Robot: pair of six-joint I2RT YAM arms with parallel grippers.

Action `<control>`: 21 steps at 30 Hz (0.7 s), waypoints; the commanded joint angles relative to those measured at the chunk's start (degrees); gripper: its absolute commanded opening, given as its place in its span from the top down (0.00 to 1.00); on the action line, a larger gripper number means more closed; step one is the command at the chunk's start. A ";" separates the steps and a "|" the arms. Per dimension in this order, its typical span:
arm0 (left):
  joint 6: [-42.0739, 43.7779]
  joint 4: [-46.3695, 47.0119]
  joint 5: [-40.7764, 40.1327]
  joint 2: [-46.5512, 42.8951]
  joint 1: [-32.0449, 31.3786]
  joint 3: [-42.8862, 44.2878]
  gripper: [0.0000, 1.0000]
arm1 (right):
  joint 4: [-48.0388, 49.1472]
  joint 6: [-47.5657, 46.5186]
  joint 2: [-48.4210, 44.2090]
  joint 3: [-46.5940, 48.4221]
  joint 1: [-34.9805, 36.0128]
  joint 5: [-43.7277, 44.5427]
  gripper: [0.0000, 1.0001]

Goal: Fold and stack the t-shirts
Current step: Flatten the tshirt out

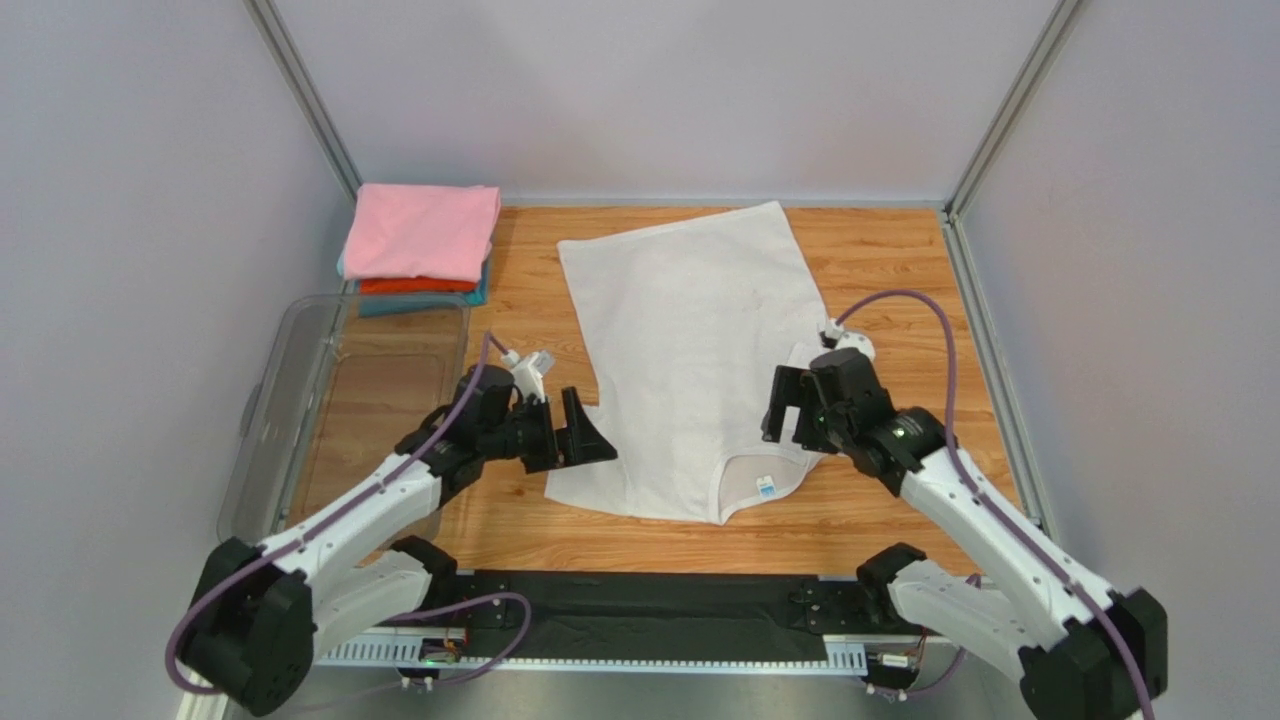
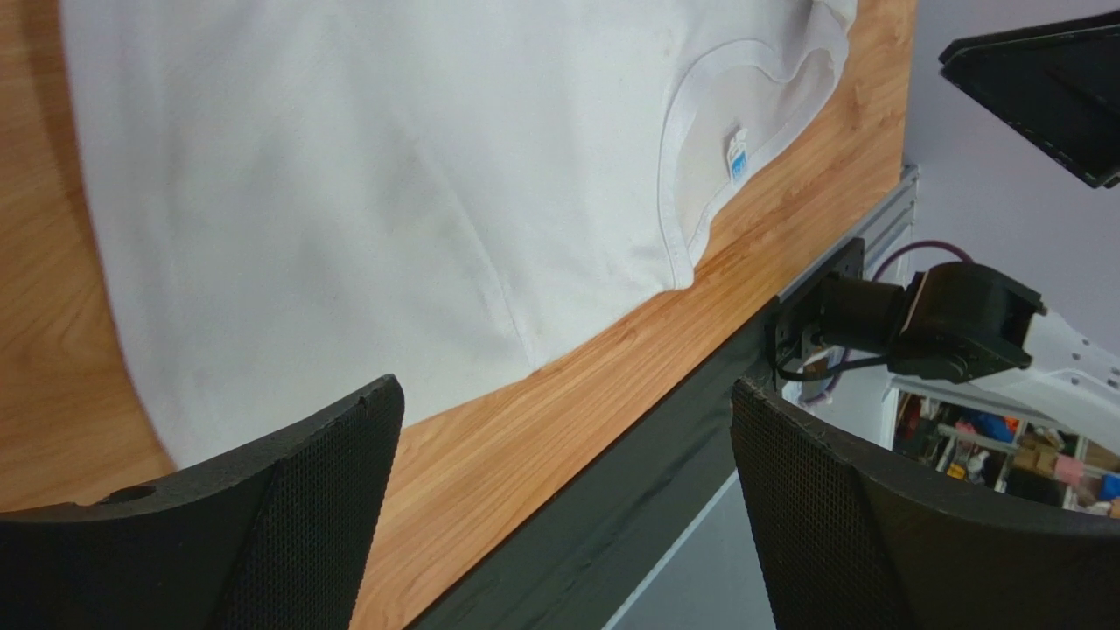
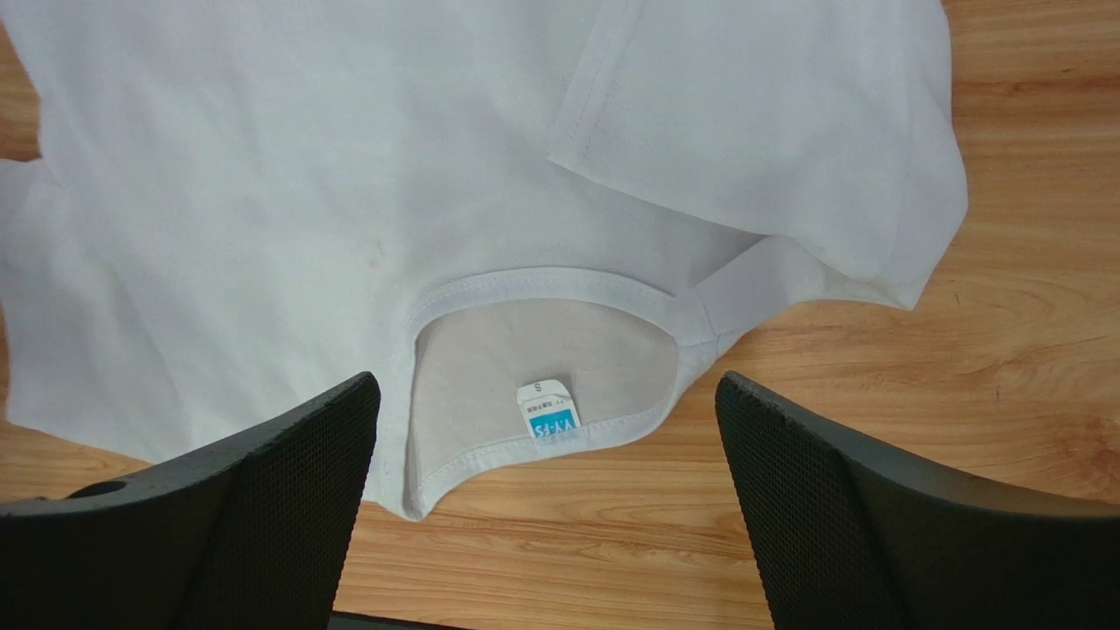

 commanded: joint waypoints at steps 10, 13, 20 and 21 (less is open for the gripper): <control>-1.96 24.99 -0.15 24.47 -3.54 1.07 0.00 | 6.83 -4.15 34.34 15.86 2.00 11.29 0.25; -1.95 26.84 2.04 29.48 -3.53 0.28 0.01 | 6.04 -4.07 40.57 19.29 1.91 12.34 0.40; -2.04 21.24 -1.81 28.27 -3.54 -2.97 0.02 | 5.33 -2.40 48.67 21.40 1.03 12.52 0.53; -1.78 18.70 -3.21 27.48 -3.54 -3.15 0.02 | 5.33 -2.31 49.29 21.32 1.03 12.43 0.53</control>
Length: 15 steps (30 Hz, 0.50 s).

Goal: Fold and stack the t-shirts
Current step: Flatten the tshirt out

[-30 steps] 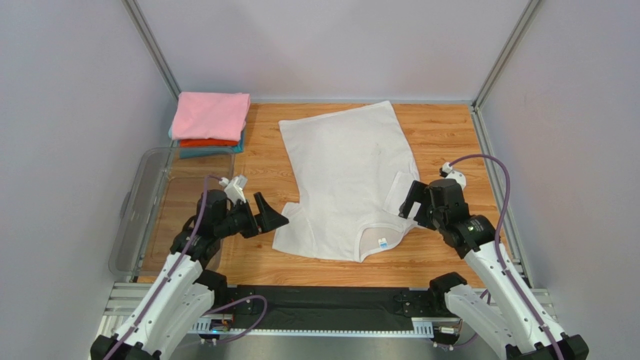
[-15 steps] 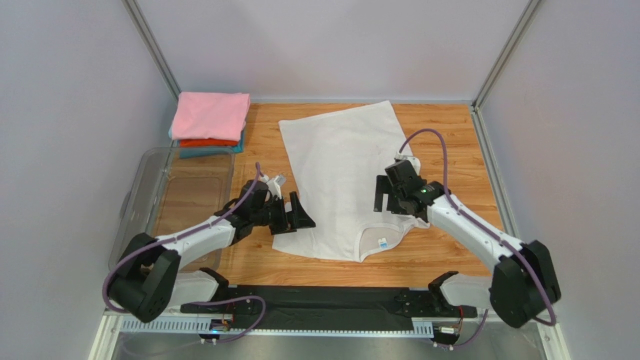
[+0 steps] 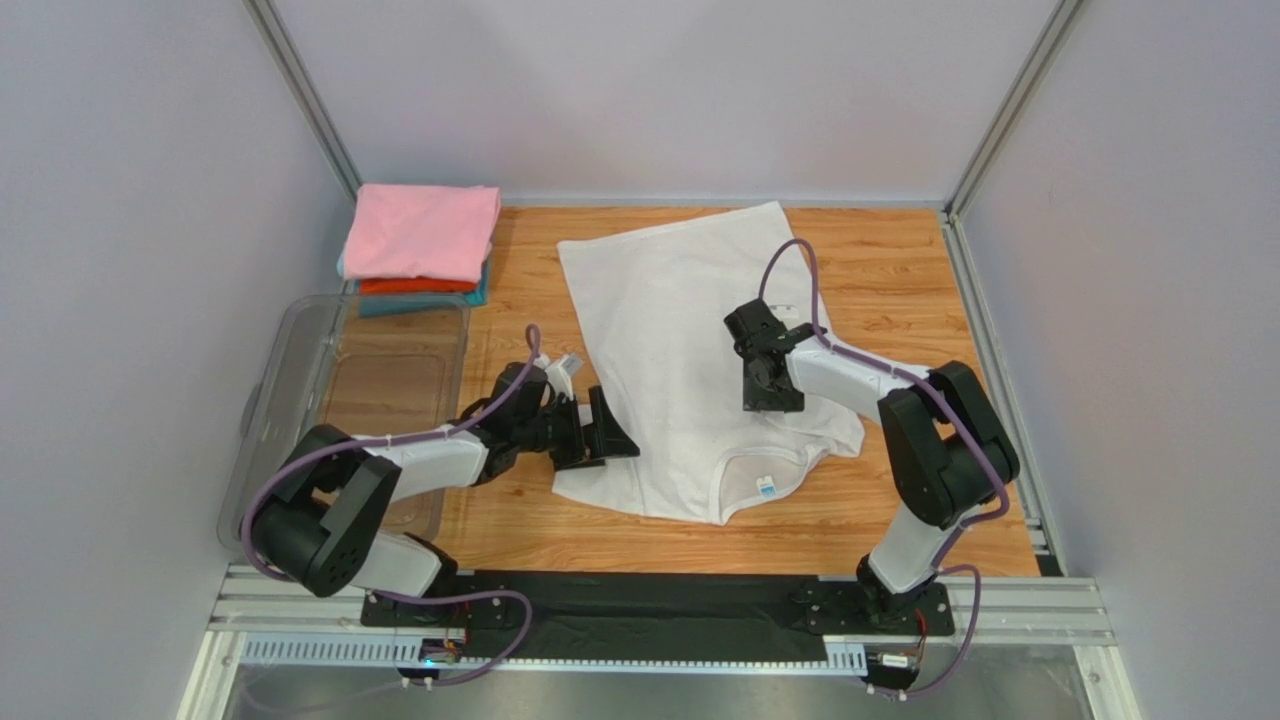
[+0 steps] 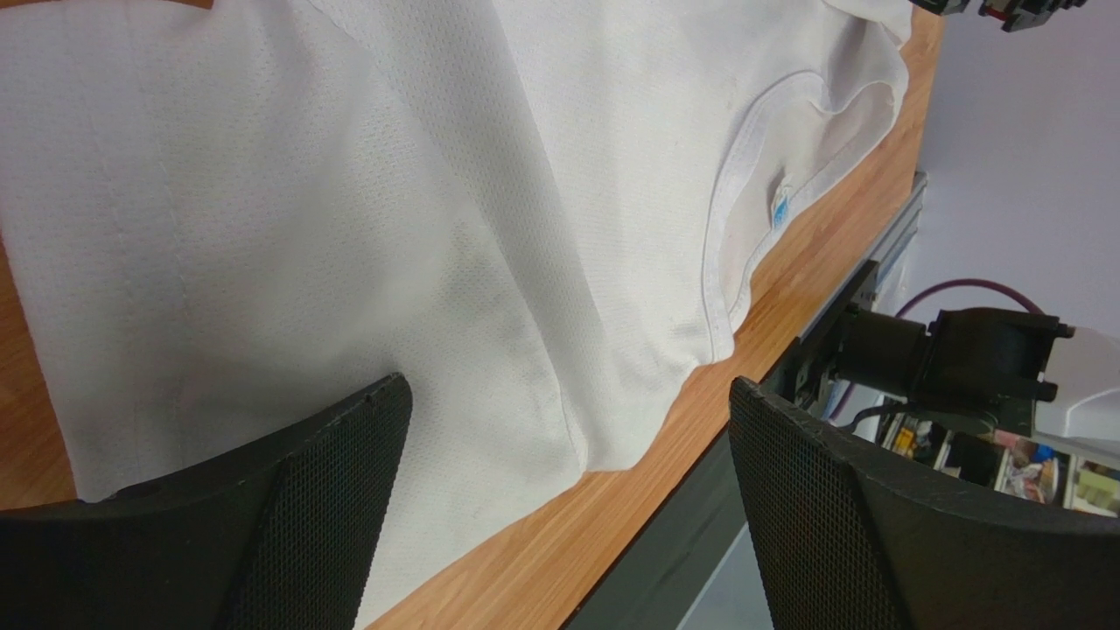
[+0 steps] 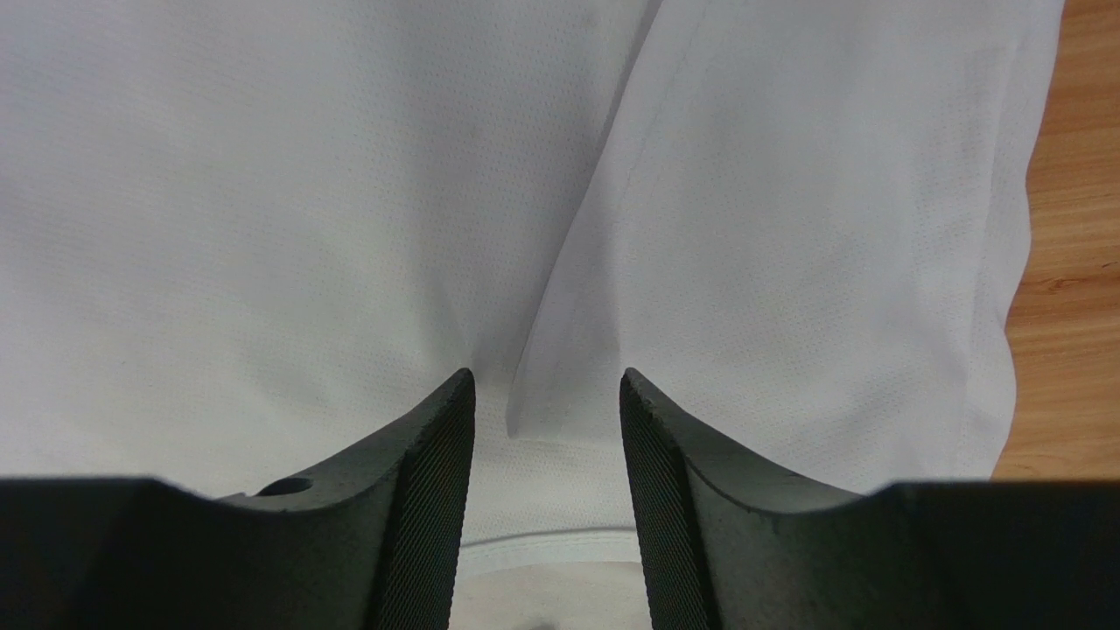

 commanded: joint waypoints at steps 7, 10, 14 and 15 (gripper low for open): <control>3.19 -16.74 -12.64 -11.12 -0.21 -4.47 0.01 | 0.68 2.77 3.69 1.42 -0.56 1.83 0.63; 3.80 -17.64 -12.99 -12.71 -0.13 -4.73 0.01 | 0.42 3.56 3.43 1.16 -0.65 2.00 0.73; 3.98 -16.76 -13.17 -12.11 -0.21 -5.17 0.01 | 0.15 4.18 1.94 0.11 -0.74 1.48 0.83; 3.89 -16.67 -12.99 -11.76 -0.21 -5.17 0.01 | 0.15 4.18 1.41 -0.24 -0.74 1.30 0.85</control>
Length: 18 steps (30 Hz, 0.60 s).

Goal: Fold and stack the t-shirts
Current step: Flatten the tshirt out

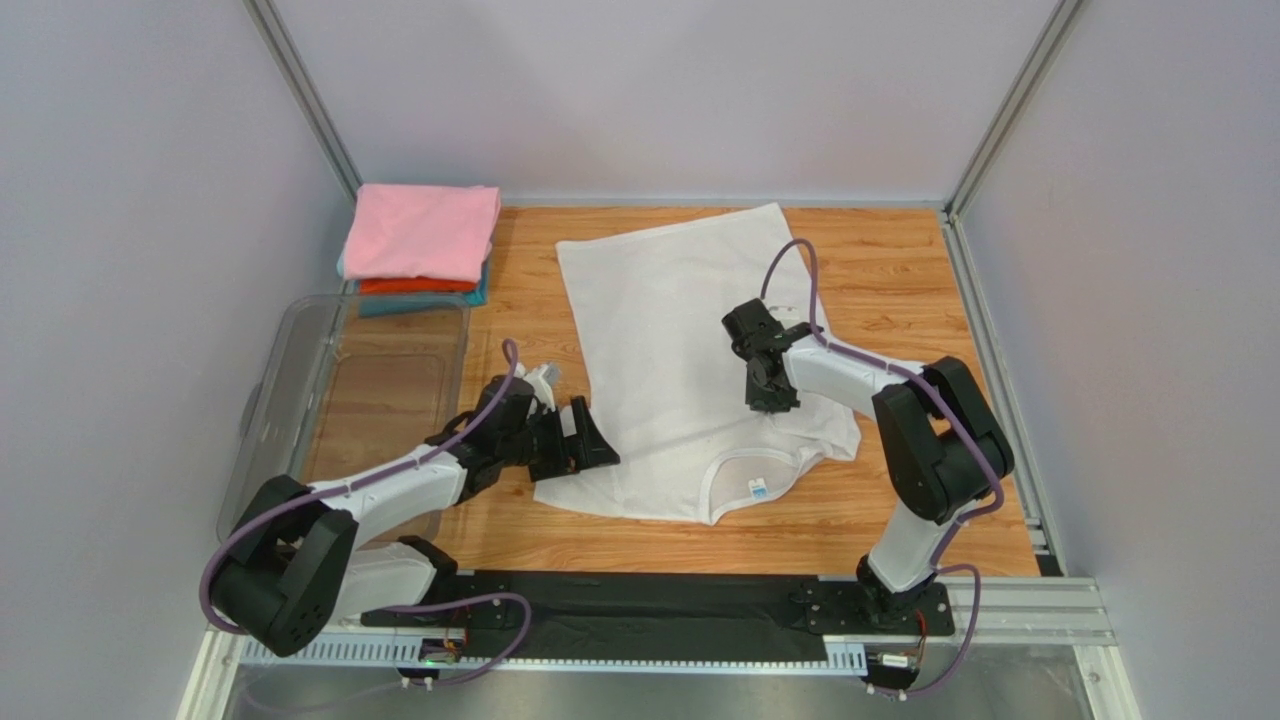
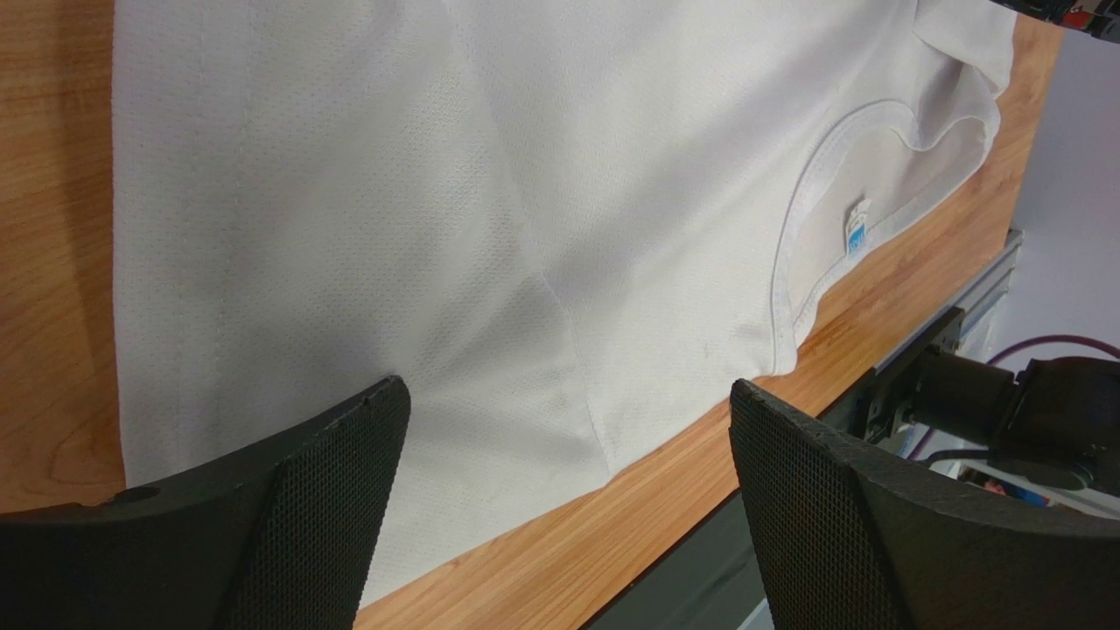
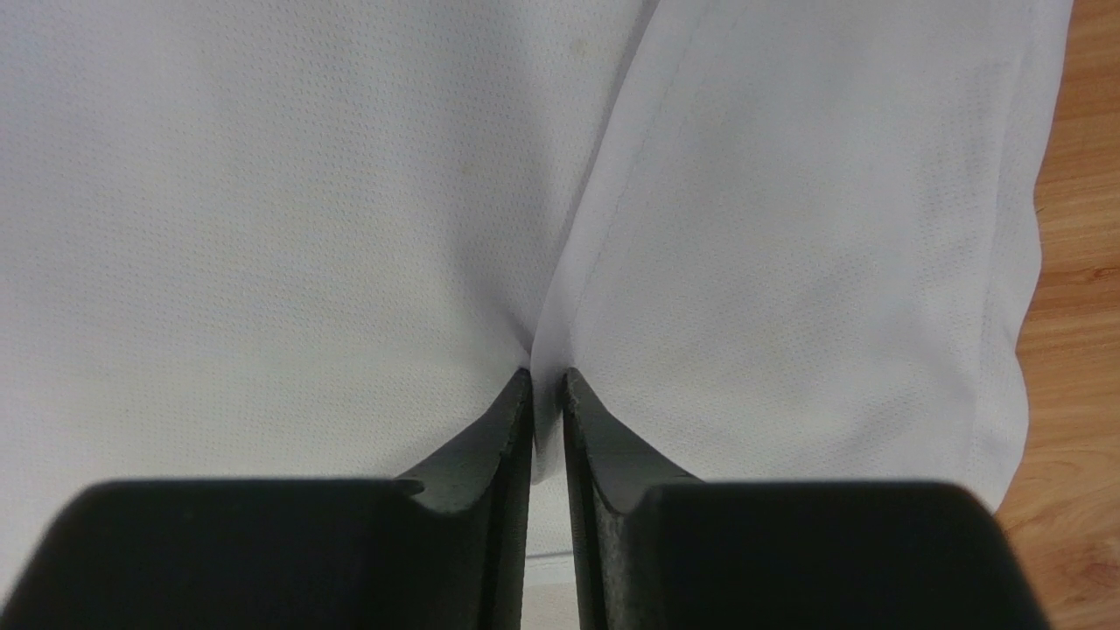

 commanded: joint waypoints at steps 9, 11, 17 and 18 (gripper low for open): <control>2.10 -3.58 -2.25 4.11 -0.06 -1.87 0.01 | -0.62 0.26 -8.12 -3.34 -0.61 0.20 0.90; 2.10 -3.49 -2.69 3.76 -0.15 -2.13 0.01 | -0.79 0.00 -8.82 -3.60 -0.96 0.38 0.94; 2.27 -4.63 -3.84 2.53 -0.06 -2.49 0.01 | -0.01 -0.79 -9.44 -4.39 -2.72 -0.59 1.00; 2.27 -4.89 -3.75 2.27 -0.06 -2.49 0.01 | 0.08 -1.14 -9.52 -4.40 -2.80 -0.41 1.00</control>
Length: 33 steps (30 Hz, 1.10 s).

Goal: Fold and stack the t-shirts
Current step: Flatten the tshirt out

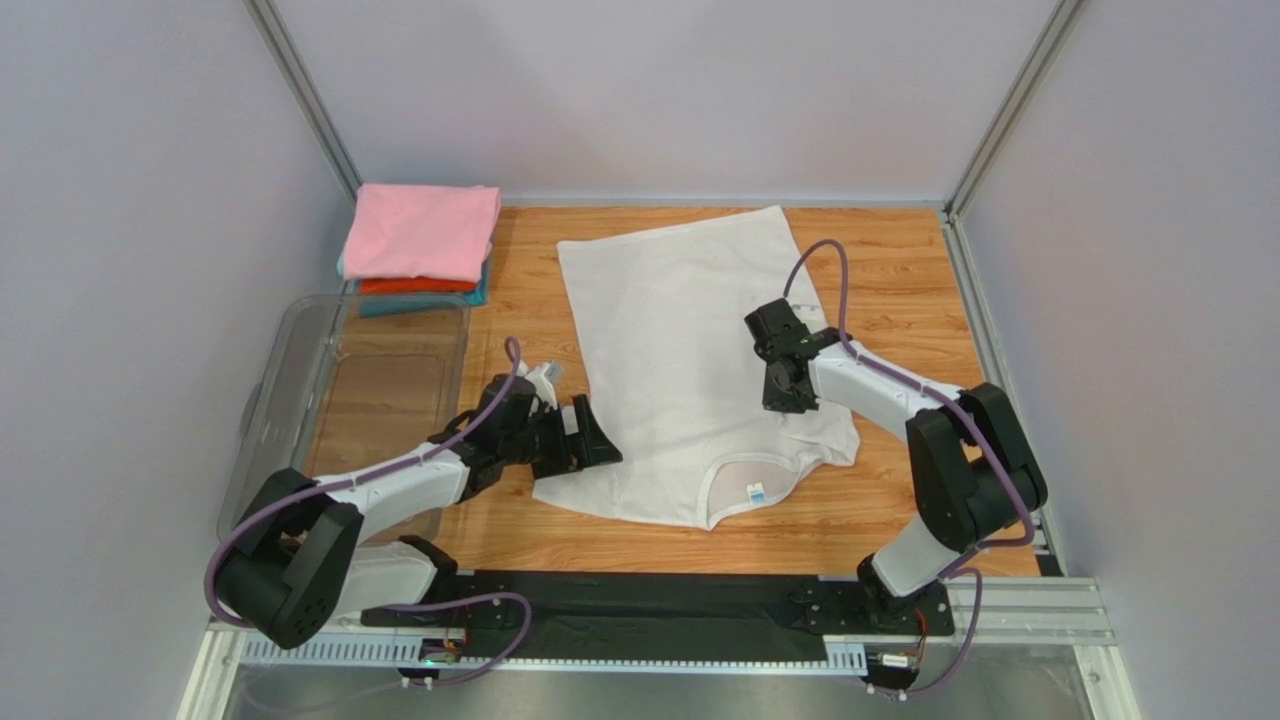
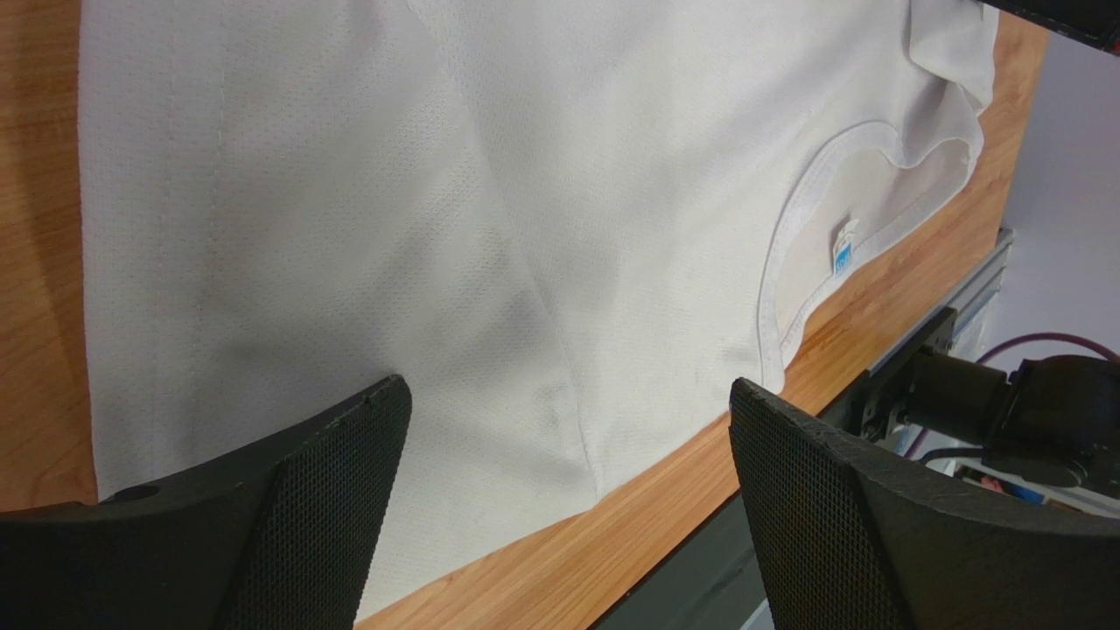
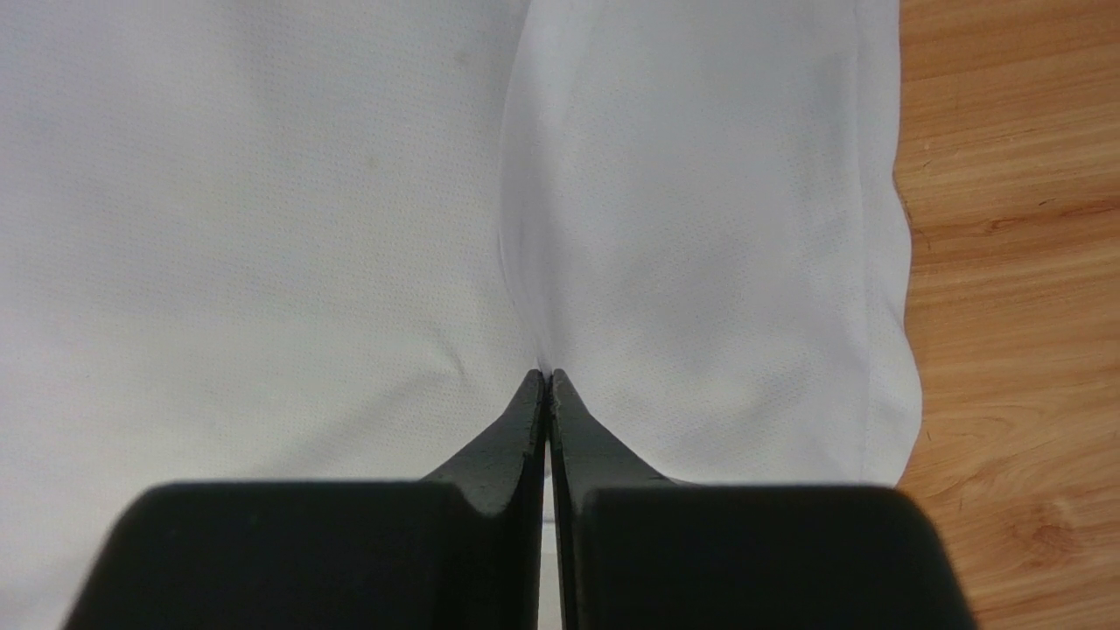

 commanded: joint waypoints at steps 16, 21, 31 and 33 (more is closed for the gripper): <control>3.81 -8.44 -4.56 -3.79 -0.10 -4.33 0.01 | -3.83 -3.24 -4.75 2.72 -14.66 12.94 1.00; 4.87 -7.04 -3.68 -3.18 -0.02 -4.68 0.01 | -4.62 -3.85 -3.44 4.83 -17.64 14.96 1.00; 5.57 -3.52 -0.87 -1.24 -0.10 -5.21 0.01 | -11.03 -3.06 1.13 9.22 -24.06 23.04 1.00; 5.57 -3.52 -0.87 -1.33 -0.02 -5.30 0.01 | -12.26 -1.84 2.27 9.75 -25.55 24.19 1.00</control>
